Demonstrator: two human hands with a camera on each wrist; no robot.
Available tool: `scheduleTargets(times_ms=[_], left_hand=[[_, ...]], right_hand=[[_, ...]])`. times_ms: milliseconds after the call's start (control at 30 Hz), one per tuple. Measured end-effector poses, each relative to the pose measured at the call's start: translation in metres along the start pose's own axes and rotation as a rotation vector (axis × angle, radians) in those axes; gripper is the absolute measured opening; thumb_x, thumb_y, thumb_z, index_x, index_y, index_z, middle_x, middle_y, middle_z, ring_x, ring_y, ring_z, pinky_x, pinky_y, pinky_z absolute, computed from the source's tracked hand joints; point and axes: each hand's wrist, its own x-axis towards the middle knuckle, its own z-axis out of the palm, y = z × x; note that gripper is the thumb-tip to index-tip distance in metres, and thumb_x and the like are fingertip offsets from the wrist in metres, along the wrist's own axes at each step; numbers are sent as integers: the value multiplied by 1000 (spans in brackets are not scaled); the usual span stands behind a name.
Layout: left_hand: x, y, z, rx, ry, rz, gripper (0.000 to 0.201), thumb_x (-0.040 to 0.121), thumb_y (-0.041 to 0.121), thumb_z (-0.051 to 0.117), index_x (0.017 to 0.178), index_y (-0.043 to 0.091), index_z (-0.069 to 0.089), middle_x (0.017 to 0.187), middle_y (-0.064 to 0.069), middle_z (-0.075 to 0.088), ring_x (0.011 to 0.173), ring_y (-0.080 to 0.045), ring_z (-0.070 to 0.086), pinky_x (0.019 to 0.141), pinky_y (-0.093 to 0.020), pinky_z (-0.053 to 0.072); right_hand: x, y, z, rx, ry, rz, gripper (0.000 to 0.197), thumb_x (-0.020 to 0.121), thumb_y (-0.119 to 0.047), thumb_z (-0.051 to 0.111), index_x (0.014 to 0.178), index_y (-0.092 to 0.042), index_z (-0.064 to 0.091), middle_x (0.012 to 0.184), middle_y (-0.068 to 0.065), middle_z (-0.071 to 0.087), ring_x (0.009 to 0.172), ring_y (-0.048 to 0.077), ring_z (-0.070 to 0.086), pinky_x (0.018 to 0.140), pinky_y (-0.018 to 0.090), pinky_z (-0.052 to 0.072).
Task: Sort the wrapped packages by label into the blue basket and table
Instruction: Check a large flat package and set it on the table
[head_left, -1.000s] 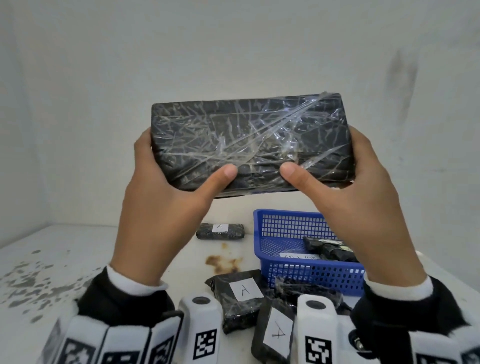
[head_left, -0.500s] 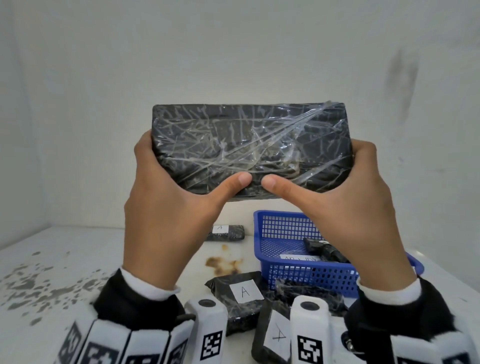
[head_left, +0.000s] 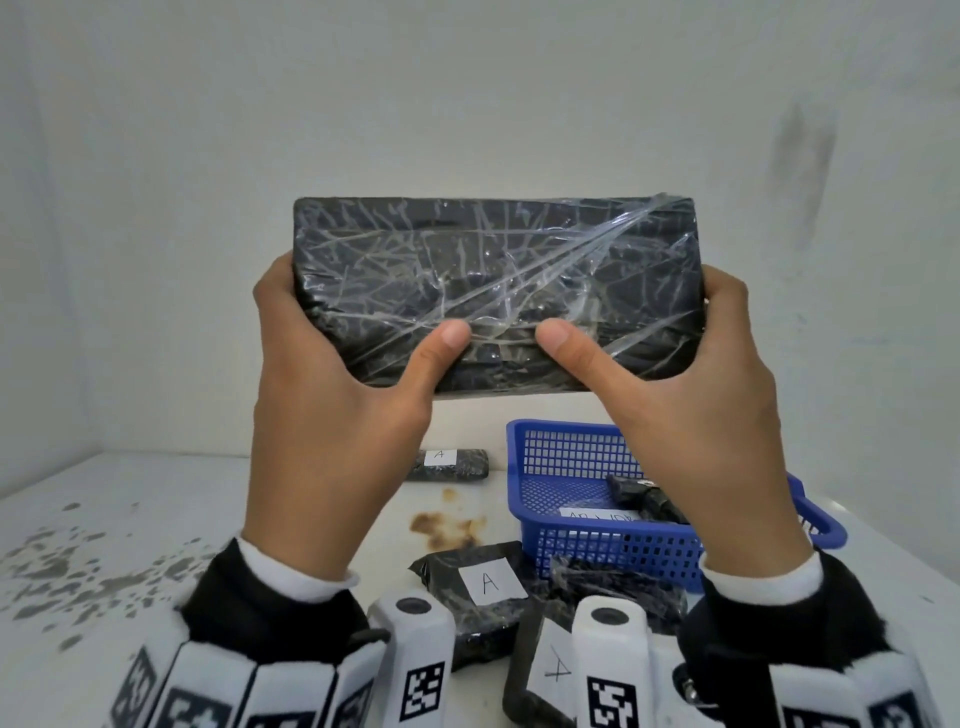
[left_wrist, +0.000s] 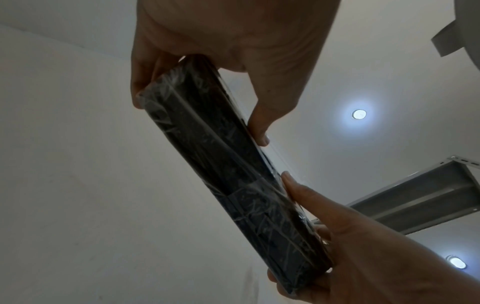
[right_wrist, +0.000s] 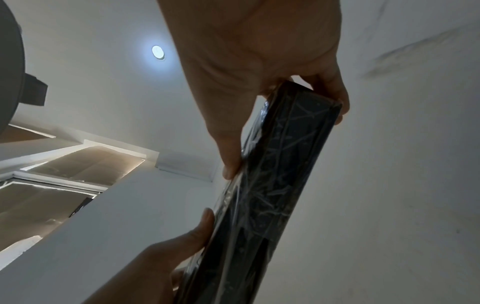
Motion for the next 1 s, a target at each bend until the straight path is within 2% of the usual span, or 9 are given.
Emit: scheduleTargets(times_ms=[200,300,433,567,667,733,767,867,1000], left_hand=[[3,1,-5,-1,-19,38,62,80,36,71,125,28,29,114,23,51,100,19,54,78,3,38],[2,3,-5,-5,-40,14,60,80,44,67,122,30,27,104,27,53,85,25,56,69,4,38],[2,2,-3,-13,-55,-18,49,85,43,61,118,26,28,94,20,60,73,20,60,59,1,40],[3,3,-4,-24,-34,-13,44,89,41,58,117,27,29,92,15,64,74,13,63,60,-1,41],[3,4,-6,-33,-19,5,38,92,43,53,118,29,29,91,14,66,74,10,64,62,-3,43],[4,2,-7,-47,-24,10,33,96,40,49,122,31,31,93,14,66,76,8,65,67,-6,46],[5,1,-7,-57,-30,13,34,98,40,46,128,30,33,99,14,66,82,7,65,75,-11,48],[8,-5,-6,-79,-26,45,42,104,39,31,144,28,34,127,14,59,115,-2,57,104,-34,44],[10,-10,-8,-116,38,58,41,103,34,24,140,26,39,131,5,58,121,-10,55,107,-43,42]], right_hand=[[0,2,1,64,-12,-8,69,68,-59,77,121,-37,40,102,-29,58,85,-26,53,66,-5,38],[1,2,0,44,-13,-6,68,67,-62,75,119,-38,38,102,-28,57,87,-25,53,67,-4,38],[2,2,-4,13,2,-21,70,64,-67,72,118,-39,37,107,-24,58,95,-14,57,73,-1,42],[4,3,-6,35,-25,-8,65,70,-61,72,119,-35,36,100,-28,57,84,-25,54,69,-4,40],[5,4,-7,38,-38,1,61,73,-60,68,117,-35,34,96,-28,56,80,-26,54,66,-4,39],[5,4,-8,38,-43,9,59,75,-61,67,118,-36,34,95,-26,59,80,-24,56,66,-3,40],[5,4,-9,40,-45,7,57,77,-60,66,118,-36,34,96,-25,60,80,-22,57,66,-3,41],[6,3,-11,40,-29,-14,48,83,-55,65,117,-36,36,96,-25,63,80,-20,60,65,-2,40],[8,5,-12,64,-35,-23,41,86,-54,61,116,-38,39,99,-20,68,81,-14,64,65,1,43]])
